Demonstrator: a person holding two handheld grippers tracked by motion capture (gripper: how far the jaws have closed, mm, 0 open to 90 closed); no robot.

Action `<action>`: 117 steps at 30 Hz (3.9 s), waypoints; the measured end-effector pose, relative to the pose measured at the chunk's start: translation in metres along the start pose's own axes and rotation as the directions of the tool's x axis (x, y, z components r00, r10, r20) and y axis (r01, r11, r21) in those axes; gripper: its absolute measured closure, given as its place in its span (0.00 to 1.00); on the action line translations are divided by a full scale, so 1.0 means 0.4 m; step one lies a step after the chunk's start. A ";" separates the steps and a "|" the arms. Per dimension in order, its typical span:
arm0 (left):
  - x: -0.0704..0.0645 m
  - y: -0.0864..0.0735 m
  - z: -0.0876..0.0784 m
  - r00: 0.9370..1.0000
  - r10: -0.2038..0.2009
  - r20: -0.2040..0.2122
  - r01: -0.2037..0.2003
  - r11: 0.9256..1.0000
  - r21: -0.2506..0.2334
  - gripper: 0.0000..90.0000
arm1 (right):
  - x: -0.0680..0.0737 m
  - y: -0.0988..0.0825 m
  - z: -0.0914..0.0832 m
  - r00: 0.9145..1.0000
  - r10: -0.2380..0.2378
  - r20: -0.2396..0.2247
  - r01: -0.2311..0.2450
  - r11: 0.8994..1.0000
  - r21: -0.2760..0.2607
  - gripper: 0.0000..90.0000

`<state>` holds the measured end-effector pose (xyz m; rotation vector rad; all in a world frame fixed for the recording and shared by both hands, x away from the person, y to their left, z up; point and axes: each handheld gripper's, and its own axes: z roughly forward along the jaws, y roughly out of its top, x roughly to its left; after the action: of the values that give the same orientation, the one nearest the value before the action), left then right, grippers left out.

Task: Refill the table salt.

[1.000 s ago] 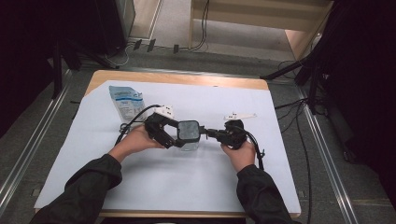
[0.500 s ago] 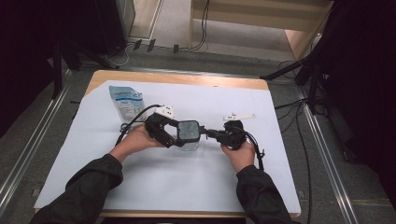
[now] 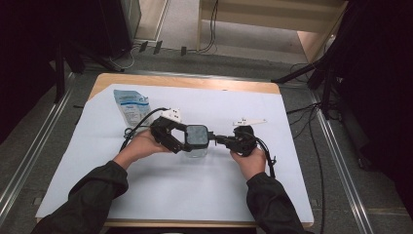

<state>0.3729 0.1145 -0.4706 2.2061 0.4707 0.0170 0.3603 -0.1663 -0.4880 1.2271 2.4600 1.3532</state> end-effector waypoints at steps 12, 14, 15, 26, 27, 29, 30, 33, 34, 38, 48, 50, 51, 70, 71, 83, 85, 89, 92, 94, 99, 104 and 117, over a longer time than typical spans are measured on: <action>-0.017 0.033 -0.042 1.000 0.019 0.008 -0.018 1.000 -0.016 0.35 | 0.002 -0.002 0.005 1.000 -0.006 0.001 0.006 1.000 0.009 1.00; -0.022 0.037 -0.050 0.998 0.022 0.054 -0.019 0.999 -0.049 0.38 | 0.002 -0.002 0.005 1.000 -0.007 0.001 0.007 1.000 0.009 1.00; -0.026 0.041 -0.052 0.999 0.024 0.042 -0.022 0.998 -0.050 0.39 | 0.002 -0.003 0.005 1.000 -0.005 0.001 0.005 1.000 0.011 1.00; -0.028 0.045 -0.070 0.993 0.036 0.109 -0.031 0.999 -0.042 0.63 | 0.001 -0.003 0.004 1.000 -0.008 -0.003 0.008 1.000 0.017 1.00; -0.030 0.045 -0.074 0.993 0.040 0.113 -0.036 0.999 -0.041 0.70 | 0.001 -0.002 0.003 1.000 -0.013 -0.003 0.013 1.000 0.014 1.00; -0.033 0.048 -0.079 0.994 0.040 0.105 -0.037 0.999 -0.035 0.68 | 0.001 -0.002 0.001 1.000 -0.011 -0.003 0.011 1.000 0.012 1.00; -0.035 0.050 -0.085 0.993 0.046 0.107 -0.043 0.999 -0.031 0.70 | -0.001 -0.002 0.001 1.000 -0.010 -0.001 0.010 1.000 0.014 1.00; -0.036 0.051 -0.090 0.990 0.063 0.127 -0.059 0.998 -0.032 0.77 | -0.001 -0.003 0.002 1.000 -0.004 -0.003 0.004 1.000 0.017 1.00; -0.038 0.051 -0.090 0.988 0.073 0.135 -0.070 0.997 -0.029 0.86 | 0.001 -0.002 0.002 1.000 -0.006 -0.003 0.006 1.000 0.015 1.00; -0.043 0.056 -0.086 0.985 0.091 0.149 -0.089 0.996 -0.020 0.94 | 0.002 -0.002 0.004 1.000 -0.009 -0.003 0.010 1.000 0.014 1.00; -0.048 0.077 -0.087 0.984 0.061 0.166 -0.058 0.998 -0.024 1.00 | 0.000 -0.002 0.005 1.000 0.001 -0.006 -0.001 1.000 0.015 1.00; -0.049 0.083 -0.087 0.984 0.062 0.167 -0.058 0.998 -0.030 1.00 | 0.001 -0.002 0.005 1.000 0.000 -0.005 0.000 1.000 0.014 1.00; -0.049 0.086 -0.086 0.985 0.056 0.164 -0.051 0.998 -0.035 1.00 | 0.001 -0.002 0.005 1.000 0.000 -0.004 0.000 1.000 0.014 1.00; -0.057 0.153 -0.072 0.993 0.026 0.117 -0.031 0.999 0.038 1.00 | 0.008 0.004 -0.010 1.000 -0.019 -0.020 0.019 1.000 0.007 1.00; -0.057 0.157 -0.070 0.993 0.024 0.116 -0.030 0.999 0.046 1.00 | 0.008 0.005 -0.012 1.000 -0.018 -0.025 0.018 1.000 0.005 1.00; -0.056 0.190 -0.035 0.990 -0.024 0.136 0.018 0.999 0.043 1.00 | 0.009 0.006 -0.020 0.999 -0.019 -0.047 0.020 1.000 0.015 1.00; -0.059 0.194 -0.029 0.991 -0.012 0.134 0.007 0.999 0.039 1.00 | 0.011 0.005 -0.019 0.999 -0.019 -0.041 0.019 1.000 0.010 1.00; -0.062 0.202 -0.006 0.991 -0.021 0.130 0.013 0.998 0.060 1.00 | 0.013 0.005 -0.019 0.999 -0.018 -0.036 0.018 1.000 0.009 1.00; -0.064 0.209 0.007 0.991 -0.029 0.133 0.021 0.998 0.058 1.00 | 0.013 0.005 -0.019 0.999 -0.017 -0.036 0.017 1.000 0.009 1.00; -0.065 0.212 0.014 0.990 -0.027 0.136 0.019 0.998 0.061 1.00 | 0.014 0.004 -0.019 0.999 -0.018 -0.032 0.019 1.000 0.008 1.00; -0.063 0.217 0.025 0.990 -0.032 0.140 0.024 0.998 0.059 1.00 | 0.019 0.004 -0.020 0.999 -0.028 -0.019 0.028 1.000 0.008 1.00; -0.062 0.221 0.029 0.990 -0.023 0.136 0.014 0.998 0.065 1.00 | 0.020 0.004 -0.020 0.999 -0.029 -0.016 0.029 1.000 0.009 1.00; -0.054 0.210 0.020 0.989 -0.059 0.136 0.054 0.998 0.042 0.96 | 0.025 0.006 -0.019 0.999 -0.025 -0.022 0.026 1.000 0.010 1.00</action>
<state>0.3819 0.0538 -0.4087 2.2127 0.4596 -0.1737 0.3518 -0.1639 -0.4786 1.1853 2.4913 1.3562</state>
